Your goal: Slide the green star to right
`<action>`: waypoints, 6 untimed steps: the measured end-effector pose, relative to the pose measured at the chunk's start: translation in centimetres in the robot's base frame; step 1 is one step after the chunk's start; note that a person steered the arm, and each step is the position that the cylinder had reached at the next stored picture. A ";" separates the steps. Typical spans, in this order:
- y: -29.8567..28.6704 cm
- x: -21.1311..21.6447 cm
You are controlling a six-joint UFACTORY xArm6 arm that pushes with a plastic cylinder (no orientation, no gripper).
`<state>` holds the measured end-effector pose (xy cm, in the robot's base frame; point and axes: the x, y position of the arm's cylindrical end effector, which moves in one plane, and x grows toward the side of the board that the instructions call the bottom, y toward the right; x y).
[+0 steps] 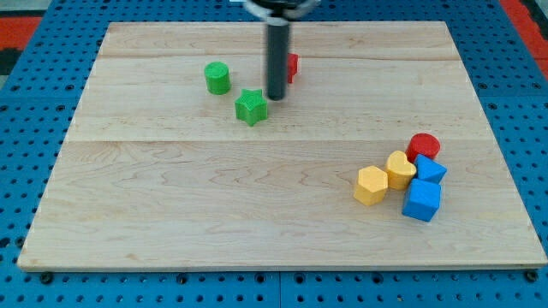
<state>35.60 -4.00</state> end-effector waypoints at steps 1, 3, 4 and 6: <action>-2.6 1.0; -4.0 3.6; -7.3 1.2; 0.5 8.9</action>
